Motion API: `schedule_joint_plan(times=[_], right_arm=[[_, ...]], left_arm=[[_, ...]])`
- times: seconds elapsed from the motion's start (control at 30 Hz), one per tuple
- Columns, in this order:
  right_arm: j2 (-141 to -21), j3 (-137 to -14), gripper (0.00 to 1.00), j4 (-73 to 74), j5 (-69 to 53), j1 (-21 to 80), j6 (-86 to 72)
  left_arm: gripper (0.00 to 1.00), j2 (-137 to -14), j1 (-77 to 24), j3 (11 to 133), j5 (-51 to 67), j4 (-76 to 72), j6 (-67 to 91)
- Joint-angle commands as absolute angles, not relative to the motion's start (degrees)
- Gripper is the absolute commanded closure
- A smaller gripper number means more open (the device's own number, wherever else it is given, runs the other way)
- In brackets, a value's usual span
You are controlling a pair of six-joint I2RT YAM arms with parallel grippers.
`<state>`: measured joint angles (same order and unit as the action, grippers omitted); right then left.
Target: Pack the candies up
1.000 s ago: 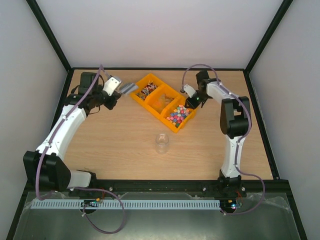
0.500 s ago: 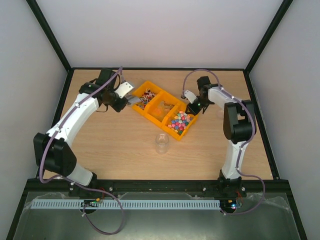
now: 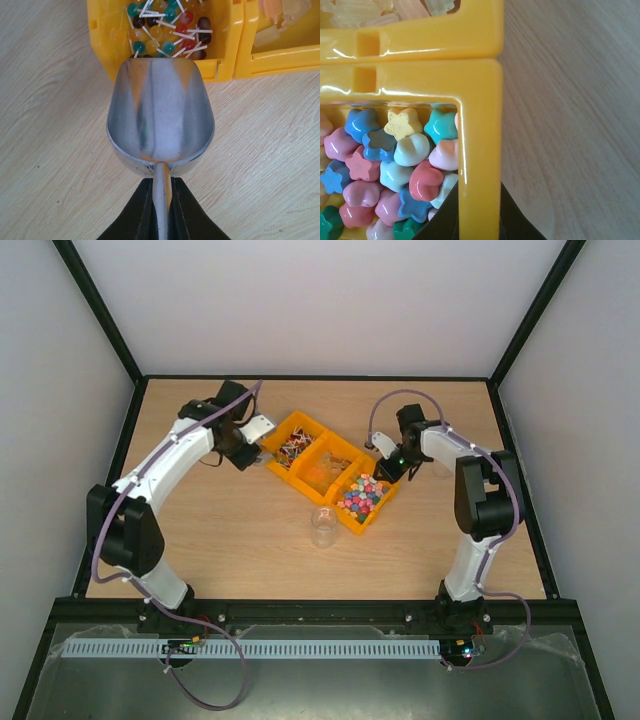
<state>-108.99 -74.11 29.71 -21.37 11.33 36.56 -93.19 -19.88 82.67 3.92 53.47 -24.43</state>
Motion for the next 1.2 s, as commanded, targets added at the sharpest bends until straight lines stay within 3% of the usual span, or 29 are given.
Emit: schedule_joint_plan(times=[0.0,0.6,0.83,1.17], right_arm=[[-104.62,-71.25,0.95,31.39,-24.63,11.70,33.45],[-102.99,-68.55,0.99,29.43,-24.30,12.02,30.36],[-103.48,-68.82,0.99,29.89,-24.43,12.06,31.18],[-103.87,-69.45,0.99,30.94,-24.89,12.06,32.88]], left_arm=[[0.98,-95.88,-22.48,87.01,1.15,55.46,-24.17],[0.98,-112.83,-25.22,104.54,-3.59,67.47,-26.68],[0.98,-116.34,-25.40,104.35,-5.87,65.84,-26.76],[0.98,-113.56,-25.23,95.09,-2.80,51.90,-26.71]])
